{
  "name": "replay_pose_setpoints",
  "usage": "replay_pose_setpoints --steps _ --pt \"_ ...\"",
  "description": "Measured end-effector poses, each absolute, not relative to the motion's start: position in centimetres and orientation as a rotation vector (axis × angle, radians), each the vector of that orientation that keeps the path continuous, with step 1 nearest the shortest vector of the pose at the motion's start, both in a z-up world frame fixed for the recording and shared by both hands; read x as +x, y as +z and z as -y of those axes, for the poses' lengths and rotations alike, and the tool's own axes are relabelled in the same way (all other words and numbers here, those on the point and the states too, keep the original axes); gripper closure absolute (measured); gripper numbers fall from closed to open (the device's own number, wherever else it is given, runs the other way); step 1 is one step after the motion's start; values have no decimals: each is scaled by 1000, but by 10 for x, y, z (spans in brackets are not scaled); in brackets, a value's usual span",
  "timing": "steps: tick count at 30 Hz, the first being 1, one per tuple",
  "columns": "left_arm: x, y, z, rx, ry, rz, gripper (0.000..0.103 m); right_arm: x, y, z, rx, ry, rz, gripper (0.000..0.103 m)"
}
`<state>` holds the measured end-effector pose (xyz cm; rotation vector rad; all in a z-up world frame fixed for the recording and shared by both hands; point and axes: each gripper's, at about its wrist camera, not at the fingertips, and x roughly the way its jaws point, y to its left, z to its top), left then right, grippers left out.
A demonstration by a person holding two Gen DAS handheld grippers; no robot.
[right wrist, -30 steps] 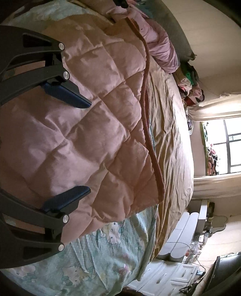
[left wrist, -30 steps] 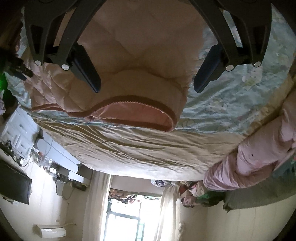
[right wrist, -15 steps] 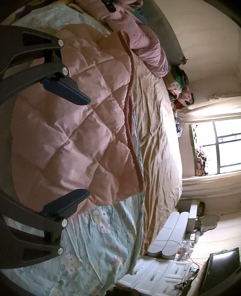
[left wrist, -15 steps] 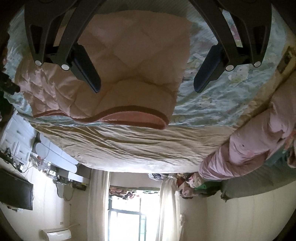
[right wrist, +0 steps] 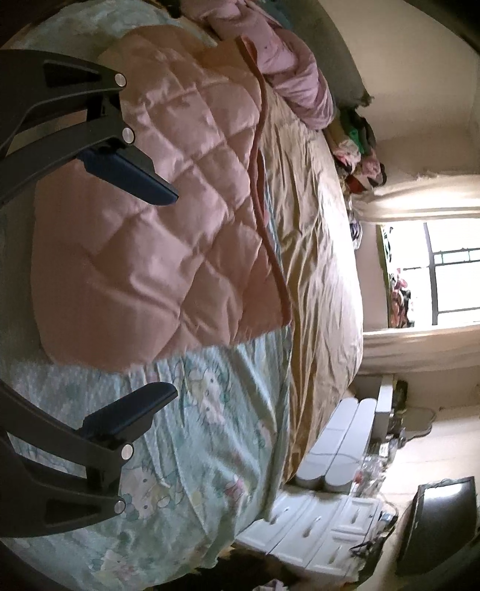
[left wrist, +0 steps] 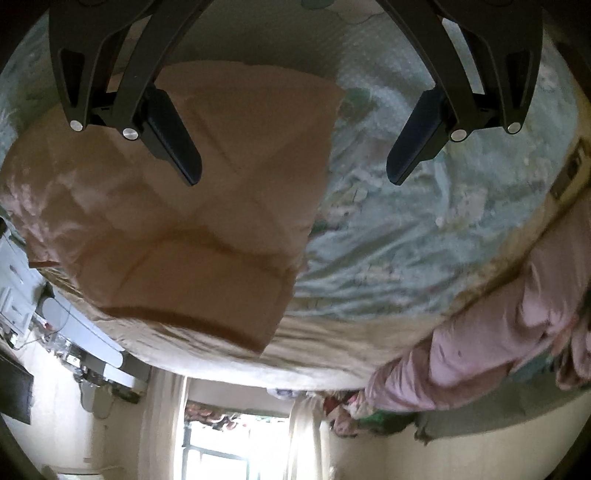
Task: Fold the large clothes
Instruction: 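Move both tools to the edge of the folded jacket, then grasp the folded jacket edge with both tools and lift it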
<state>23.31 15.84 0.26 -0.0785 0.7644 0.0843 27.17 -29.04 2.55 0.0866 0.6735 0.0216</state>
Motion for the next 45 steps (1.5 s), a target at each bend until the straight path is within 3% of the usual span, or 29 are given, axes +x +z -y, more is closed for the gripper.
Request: replay_pose_setpoints --steps 12,18,19,20,25,27,37,45 --pt "282 -40 -170 -186 -65 -845 9 329 -15 322 263 29 -780 10" --pt "306 -47 -162 -240 -144 -867 9 355 -27 317 278 91 -828 37" --pt "308 -46 -161 -246 -151 -863 10 356 -28 316 282 99 -826 47" --pt "308 -45 -158 -247 -157 -855 15 357 -28 314 274 108 -820 57" --pt "304 -39 -151 -222 -139 -801 77 349 -19 301 219 82 -792 81" --pt "303 -33 -150 -186 -133 -785 85 345 -8 297 208 70 -766 85" --pt "314 35 -156 -136 -86 -643 89 365 82 269 87 70 -534 90" --pt "350 25 -157 -115 -39 -686 87 420 65 269 110 1 -587 90"
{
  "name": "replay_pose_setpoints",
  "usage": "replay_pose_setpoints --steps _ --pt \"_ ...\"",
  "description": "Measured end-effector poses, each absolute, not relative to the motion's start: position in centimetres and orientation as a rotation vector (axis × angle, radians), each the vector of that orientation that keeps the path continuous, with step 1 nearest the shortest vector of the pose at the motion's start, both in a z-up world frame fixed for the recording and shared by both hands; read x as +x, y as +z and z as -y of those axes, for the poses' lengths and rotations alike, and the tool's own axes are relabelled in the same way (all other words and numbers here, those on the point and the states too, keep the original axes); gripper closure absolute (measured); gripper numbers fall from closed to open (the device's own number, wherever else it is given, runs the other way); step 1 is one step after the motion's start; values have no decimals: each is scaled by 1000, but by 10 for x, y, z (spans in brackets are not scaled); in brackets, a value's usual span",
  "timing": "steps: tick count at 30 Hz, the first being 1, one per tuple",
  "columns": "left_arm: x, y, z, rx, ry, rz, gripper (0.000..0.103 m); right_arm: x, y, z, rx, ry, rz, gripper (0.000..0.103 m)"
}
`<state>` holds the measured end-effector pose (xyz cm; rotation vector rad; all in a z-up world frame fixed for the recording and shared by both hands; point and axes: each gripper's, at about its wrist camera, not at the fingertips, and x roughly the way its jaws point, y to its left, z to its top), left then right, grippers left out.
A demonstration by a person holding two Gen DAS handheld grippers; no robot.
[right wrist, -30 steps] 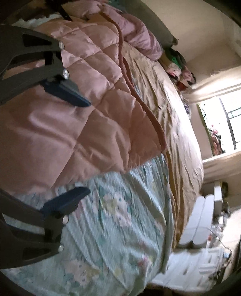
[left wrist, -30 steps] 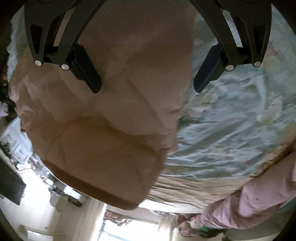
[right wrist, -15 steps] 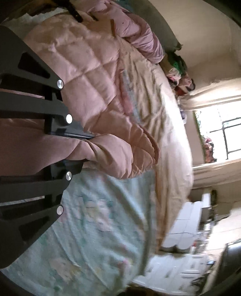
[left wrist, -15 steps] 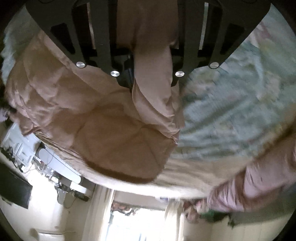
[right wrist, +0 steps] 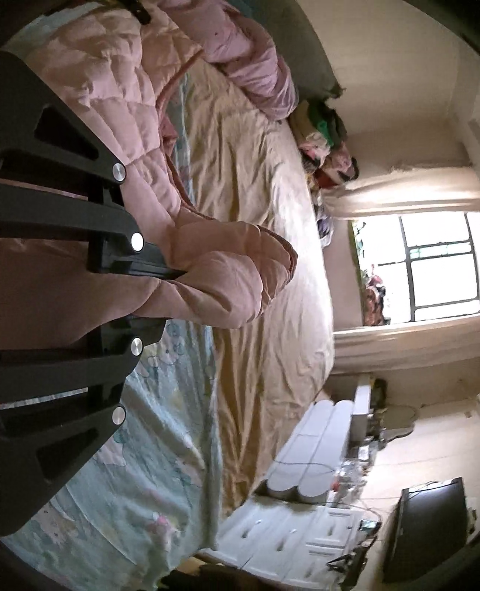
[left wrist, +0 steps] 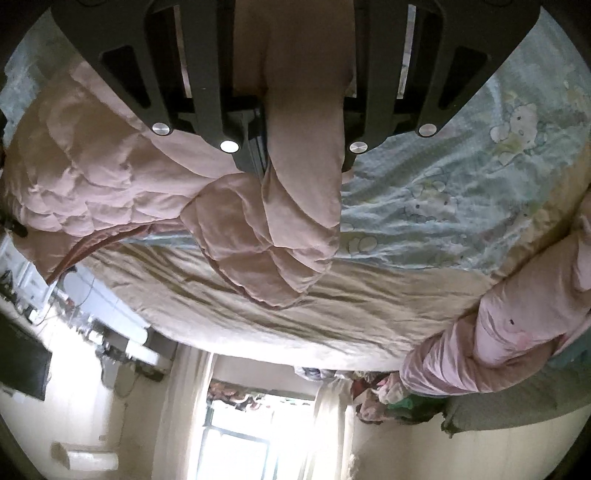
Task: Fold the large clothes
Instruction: 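Grasp the folded jacket edge with both tools and lift it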
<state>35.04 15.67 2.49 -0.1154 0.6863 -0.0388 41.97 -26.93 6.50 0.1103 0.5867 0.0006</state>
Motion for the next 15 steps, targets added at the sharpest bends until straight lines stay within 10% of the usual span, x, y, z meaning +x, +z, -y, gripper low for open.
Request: replay_pose_setpoints --steps 15 --pt "378 -46 -159 -127 41 -856 69 451 -38 286 190 -62 -824 82"
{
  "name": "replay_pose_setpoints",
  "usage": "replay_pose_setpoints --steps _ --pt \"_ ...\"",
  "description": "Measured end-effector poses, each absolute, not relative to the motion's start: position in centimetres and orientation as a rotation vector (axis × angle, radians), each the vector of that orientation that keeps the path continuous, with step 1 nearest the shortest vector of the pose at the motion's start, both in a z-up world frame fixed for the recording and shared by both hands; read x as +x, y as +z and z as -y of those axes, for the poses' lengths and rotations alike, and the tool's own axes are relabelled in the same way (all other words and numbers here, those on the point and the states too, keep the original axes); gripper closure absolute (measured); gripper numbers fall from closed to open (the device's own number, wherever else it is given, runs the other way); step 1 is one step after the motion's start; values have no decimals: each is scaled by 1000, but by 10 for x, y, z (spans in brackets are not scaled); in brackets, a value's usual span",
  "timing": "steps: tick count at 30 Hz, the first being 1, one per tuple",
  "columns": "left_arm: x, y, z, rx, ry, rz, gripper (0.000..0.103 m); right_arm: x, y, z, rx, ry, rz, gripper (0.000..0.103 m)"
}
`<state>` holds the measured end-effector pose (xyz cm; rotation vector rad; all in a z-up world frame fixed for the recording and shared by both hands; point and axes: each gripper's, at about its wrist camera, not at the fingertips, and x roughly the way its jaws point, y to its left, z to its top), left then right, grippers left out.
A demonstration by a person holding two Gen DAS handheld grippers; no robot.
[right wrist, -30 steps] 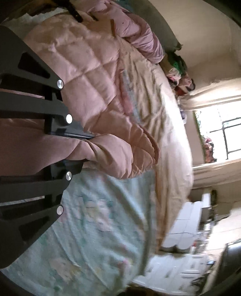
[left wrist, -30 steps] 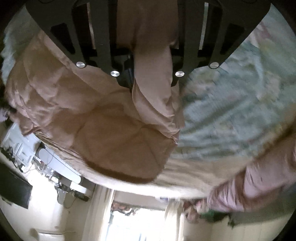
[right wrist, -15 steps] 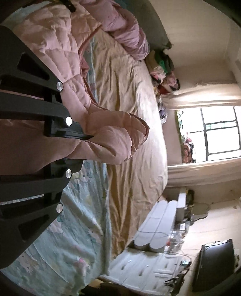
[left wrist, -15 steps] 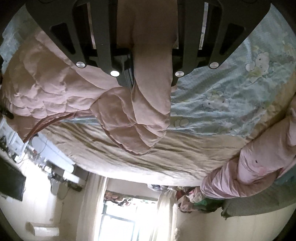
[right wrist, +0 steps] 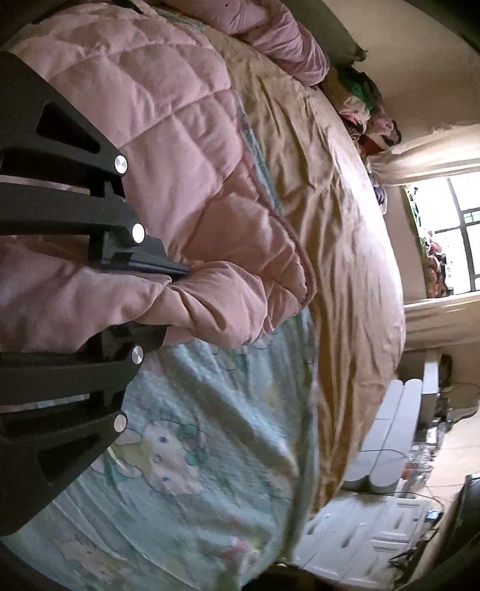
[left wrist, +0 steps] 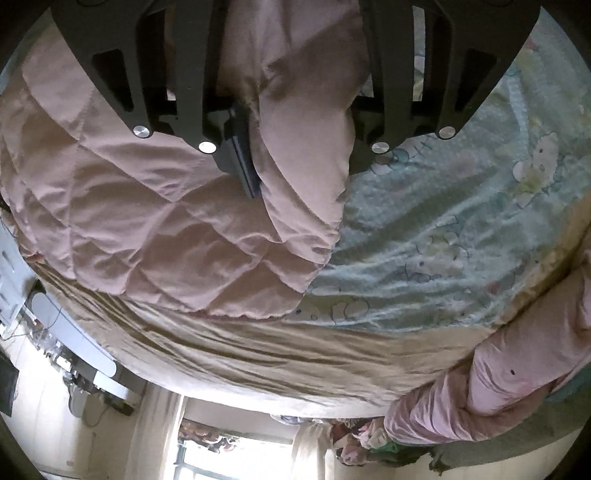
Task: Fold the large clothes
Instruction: 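Grasp the folded jacket edge with both tools and lift it, then lay the jacket edge down and open both tools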
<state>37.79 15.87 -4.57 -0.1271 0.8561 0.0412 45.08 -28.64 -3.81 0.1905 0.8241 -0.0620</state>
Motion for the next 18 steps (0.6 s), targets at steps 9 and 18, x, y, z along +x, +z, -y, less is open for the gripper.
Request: replay_pose_setpoints --steps 9,18 --pt "381 -60 -157 -142 44 -871 62 461 -59 289 215 -65 -886 71" --pt "375 -53 -151 -98 66 -902 60 458 -63 296 239 -115 -907 49"
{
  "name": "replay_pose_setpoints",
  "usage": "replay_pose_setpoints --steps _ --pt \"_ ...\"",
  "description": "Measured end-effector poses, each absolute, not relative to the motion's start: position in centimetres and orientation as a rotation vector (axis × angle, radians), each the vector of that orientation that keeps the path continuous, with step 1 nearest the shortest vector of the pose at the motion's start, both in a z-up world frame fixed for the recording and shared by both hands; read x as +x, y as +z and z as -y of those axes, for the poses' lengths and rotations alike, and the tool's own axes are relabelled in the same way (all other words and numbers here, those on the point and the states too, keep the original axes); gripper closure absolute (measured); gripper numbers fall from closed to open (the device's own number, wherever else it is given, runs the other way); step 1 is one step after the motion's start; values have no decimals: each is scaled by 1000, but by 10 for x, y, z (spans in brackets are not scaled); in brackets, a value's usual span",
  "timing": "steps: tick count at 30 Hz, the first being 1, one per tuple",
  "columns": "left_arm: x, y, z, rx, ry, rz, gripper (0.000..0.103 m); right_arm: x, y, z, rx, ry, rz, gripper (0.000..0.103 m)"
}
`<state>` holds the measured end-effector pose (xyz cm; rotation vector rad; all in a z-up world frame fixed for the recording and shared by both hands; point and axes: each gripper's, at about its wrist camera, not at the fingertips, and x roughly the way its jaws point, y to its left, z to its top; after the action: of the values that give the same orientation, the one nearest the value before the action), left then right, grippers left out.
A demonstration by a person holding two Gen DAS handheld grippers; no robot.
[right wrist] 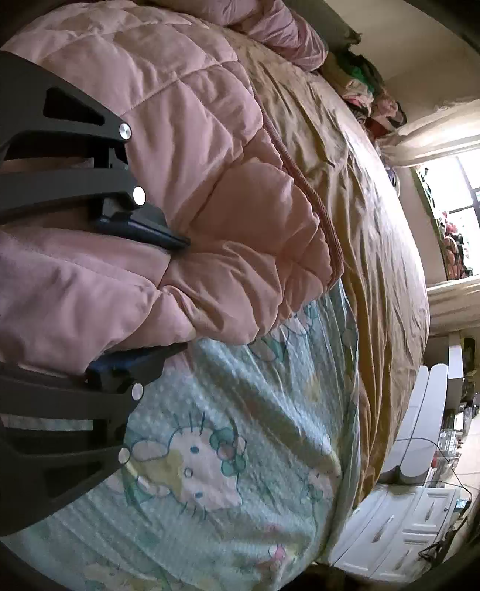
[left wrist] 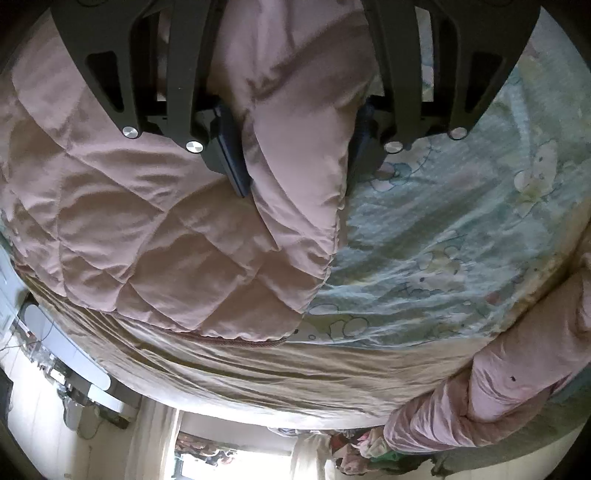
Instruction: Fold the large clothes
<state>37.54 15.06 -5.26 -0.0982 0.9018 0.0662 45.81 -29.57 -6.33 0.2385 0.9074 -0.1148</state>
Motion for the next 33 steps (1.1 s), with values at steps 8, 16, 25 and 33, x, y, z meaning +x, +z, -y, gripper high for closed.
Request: replay_pose_setpoints --steps 8,16,25,33 --pt "342 -22 -146 -27 69 -858 39 409 -18 305 262 -122 -835 18" --pt "311 20 -116 18 3 -785 25 339 33 270 162 54 -693 12" --pt "288 25 -73 38 -82 -783 21 297 39 218 -16 161 -662 8" --pt "298 -20 -55 38 -78 -908 20 321 -2 188 -34 186 -789 7"
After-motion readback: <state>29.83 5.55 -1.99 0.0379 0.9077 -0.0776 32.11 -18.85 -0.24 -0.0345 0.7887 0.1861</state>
